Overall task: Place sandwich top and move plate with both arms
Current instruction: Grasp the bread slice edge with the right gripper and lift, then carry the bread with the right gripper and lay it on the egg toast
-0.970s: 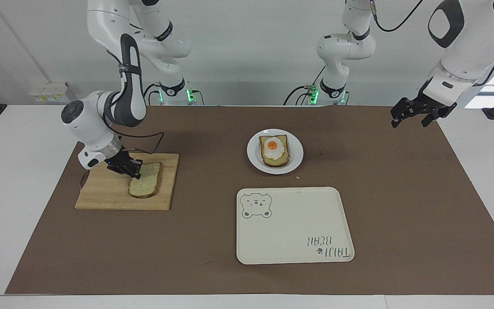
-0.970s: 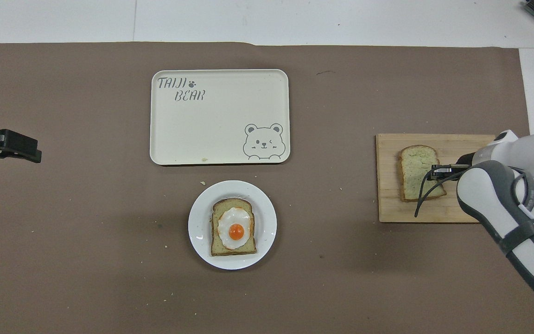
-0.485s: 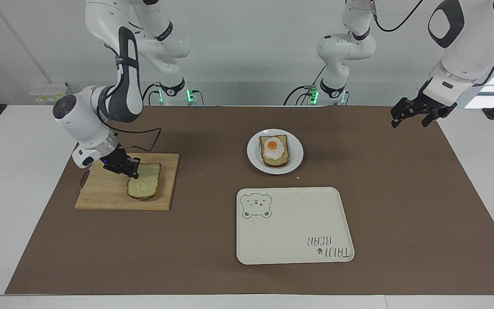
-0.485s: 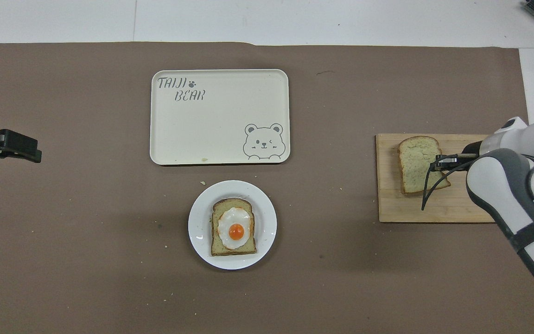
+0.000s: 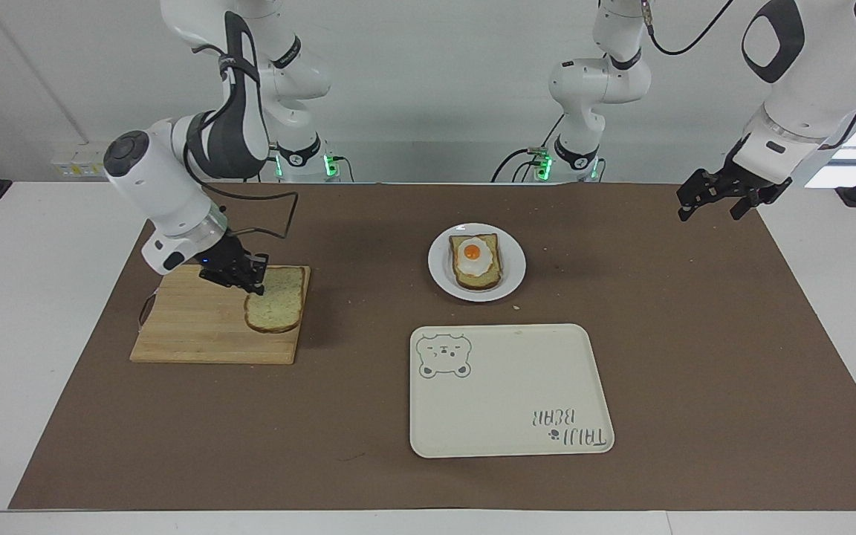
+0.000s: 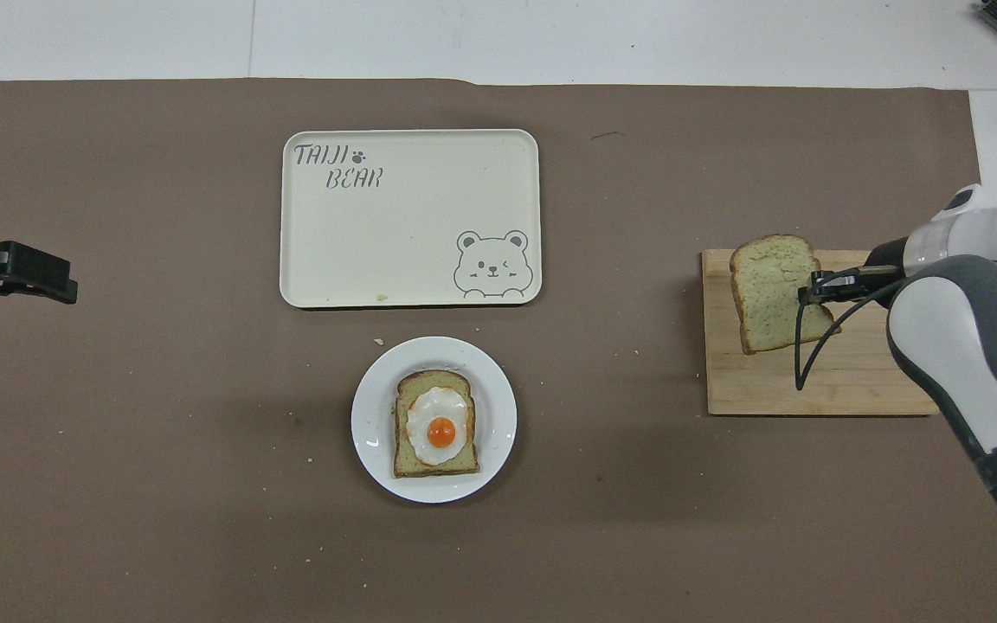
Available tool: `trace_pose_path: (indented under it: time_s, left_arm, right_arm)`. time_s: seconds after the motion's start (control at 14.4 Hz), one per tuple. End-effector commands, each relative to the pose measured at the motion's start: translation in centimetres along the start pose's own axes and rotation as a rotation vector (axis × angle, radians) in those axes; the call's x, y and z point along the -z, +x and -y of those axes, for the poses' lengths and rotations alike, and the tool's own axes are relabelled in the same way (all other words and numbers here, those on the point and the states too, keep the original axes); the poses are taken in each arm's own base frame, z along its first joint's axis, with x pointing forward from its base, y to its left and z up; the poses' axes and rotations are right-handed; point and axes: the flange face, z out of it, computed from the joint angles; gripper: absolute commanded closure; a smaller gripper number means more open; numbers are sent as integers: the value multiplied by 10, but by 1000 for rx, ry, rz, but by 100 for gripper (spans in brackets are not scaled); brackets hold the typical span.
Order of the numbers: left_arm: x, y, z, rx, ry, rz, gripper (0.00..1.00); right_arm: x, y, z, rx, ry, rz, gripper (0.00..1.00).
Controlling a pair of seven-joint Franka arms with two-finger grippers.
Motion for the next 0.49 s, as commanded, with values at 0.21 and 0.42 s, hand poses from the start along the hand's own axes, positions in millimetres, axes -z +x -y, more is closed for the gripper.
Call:
trace_pose_path:
  time_s: [0.21,0.42]
  left_arm:
    - [3,-8,0,6,-5,6,0]
    - [3,-8,0,6,-5,6,0]
  right_arm:
    - [-32,-22,128,-109,-2,10,100]
    - [-55,-42,191,-111,10,16,100]
